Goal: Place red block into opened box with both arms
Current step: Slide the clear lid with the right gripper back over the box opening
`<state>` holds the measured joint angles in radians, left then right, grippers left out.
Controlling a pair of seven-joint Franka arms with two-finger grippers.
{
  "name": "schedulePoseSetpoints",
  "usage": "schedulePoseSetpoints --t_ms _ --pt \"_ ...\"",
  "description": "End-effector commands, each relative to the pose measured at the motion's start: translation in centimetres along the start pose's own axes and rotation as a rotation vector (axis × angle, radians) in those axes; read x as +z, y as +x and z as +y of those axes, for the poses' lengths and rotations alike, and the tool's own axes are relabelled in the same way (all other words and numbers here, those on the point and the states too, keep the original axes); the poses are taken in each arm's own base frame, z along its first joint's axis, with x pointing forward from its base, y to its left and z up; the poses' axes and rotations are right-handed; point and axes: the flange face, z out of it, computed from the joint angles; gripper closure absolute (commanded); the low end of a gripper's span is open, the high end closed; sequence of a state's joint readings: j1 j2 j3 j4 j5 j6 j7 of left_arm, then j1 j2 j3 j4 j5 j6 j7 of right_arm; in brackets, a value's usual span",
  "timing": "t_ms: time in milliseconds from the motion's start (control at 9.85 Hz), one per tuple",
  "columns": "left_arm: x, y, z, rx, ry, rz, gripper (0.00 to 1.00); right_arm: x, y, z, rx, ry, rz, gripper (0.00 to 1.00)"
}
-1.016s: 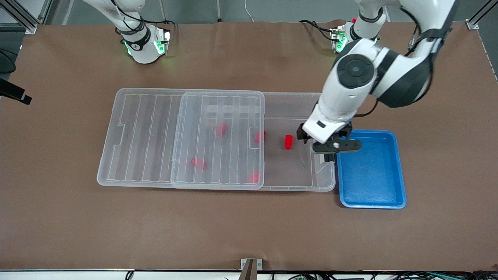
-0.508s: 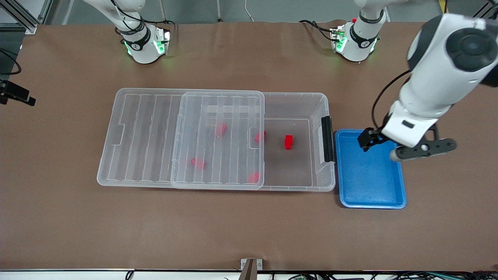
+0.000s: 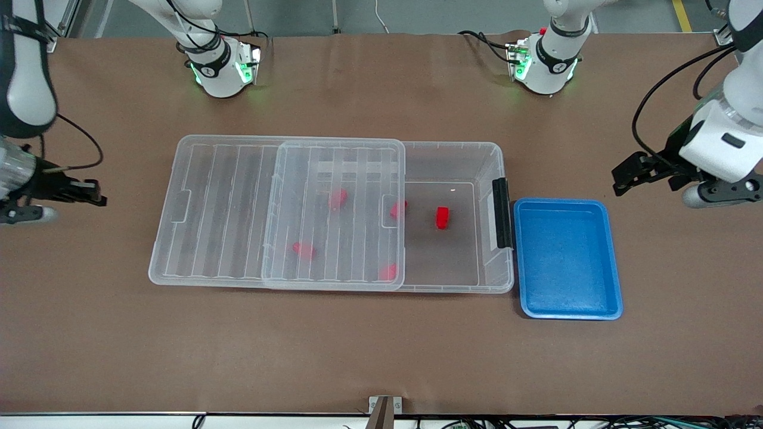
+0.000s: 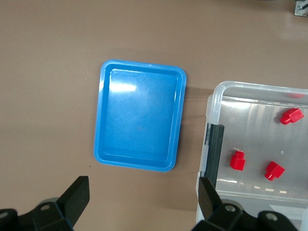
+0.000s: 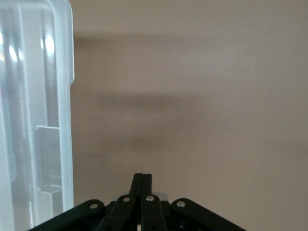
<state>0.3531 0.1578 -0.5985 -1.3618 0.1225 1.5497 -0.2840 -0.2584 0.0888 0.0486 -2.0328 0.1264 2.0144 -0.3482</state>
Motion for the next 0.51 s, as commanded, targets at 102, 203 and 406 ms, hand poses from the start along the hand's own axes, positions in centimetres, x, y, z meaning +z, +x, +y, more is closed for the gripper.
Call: schedulePoseSetpoints --t_ms 102,203,406 --pt "0.3 -2.6 -2.6 0.067 0.050 -0.057 0.00 4.2 -0.3 -0.7 -0.053 0.055 -0.020 1.00" --pt "0.0 -3.2 -4.0 0.067 0.021 -0.064 0.00 4.8 -0.5 -1.2 -0.048 0.075 -0.031 1.00" --pt "-0.2 -5.2 -5.6 0.099 -0.002 -0.095 0.00 5.9 -0.3 -2.7 -0.047 0.119 -0.043 1.00"
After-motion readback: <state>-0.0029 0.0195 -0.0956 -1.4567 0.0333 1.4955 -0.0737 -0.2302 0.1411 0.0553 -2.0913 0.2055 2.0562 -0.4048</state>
